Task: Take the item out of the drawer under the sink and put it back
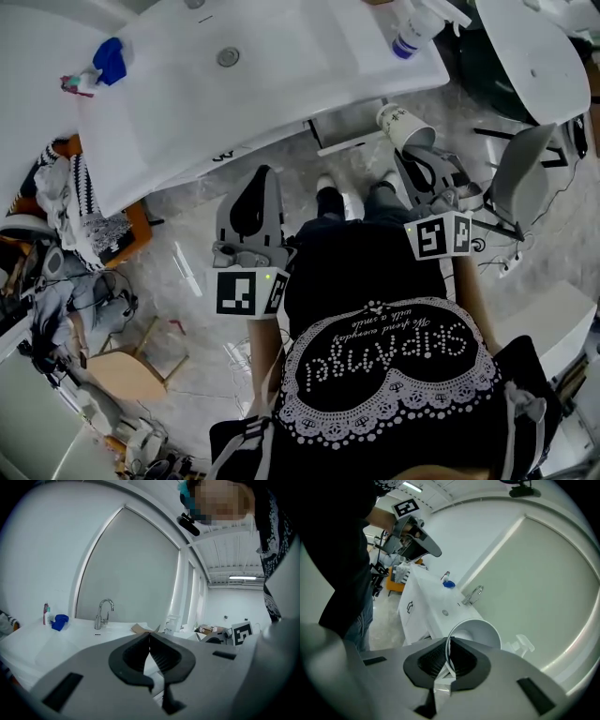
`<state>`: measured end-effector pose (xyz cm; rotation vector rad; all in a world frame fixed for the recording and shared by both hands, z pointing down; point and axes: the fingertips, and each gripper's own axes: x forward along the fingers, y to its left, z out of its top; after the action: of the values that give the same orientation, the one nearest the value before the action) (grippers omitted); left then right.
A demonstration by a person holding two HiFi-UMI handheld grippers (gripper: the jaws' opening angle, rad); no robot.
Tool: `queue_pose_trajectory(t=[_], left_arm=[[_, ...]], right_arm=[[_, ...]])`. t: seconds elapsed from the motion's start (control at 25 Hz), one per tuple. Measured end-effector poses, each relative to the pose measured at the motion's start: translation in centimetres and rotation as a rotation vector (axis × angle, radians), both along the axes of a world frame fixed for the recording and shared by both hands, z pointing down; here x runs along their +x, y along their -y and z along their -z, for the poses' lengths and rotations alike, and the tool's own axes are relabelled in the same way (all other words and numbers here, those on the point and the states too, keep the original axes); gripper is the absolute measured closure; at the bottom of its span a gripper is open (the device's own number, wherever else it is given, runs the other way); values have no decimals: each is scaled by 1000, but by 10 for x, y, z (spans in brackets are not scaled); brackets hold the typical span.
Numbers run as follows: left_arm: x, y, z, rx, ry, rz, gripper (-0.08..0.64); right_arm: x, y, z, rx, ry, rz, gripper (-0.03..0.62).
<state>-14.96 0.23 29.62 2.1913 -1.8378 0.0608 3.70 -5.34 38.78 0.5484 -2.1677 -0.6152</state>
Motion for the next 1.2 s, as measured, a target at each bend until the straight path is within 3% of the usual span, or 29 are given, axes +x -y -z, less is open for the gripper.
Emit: queue_pose_trajectory(t=[0.2, 0.56, 1.04, 1.2], left_arm=[[3, 3, -1, -5, -3, -4, 554], [3, 2, -1, -22, -22, 32, 554], [23, -25, -37, -142, -37, -41, 554], [30, -28, -41, -146, -69, -44, 554]], right_arm=[[-8, 6, -19, -1, -48, 61, 568], [-20, 11, -64, -83, -93, 125, 568], [-14, 18, -156, -231, -189, 138, 568], [-15, 23, -180, -261, -230, 155, 568]])
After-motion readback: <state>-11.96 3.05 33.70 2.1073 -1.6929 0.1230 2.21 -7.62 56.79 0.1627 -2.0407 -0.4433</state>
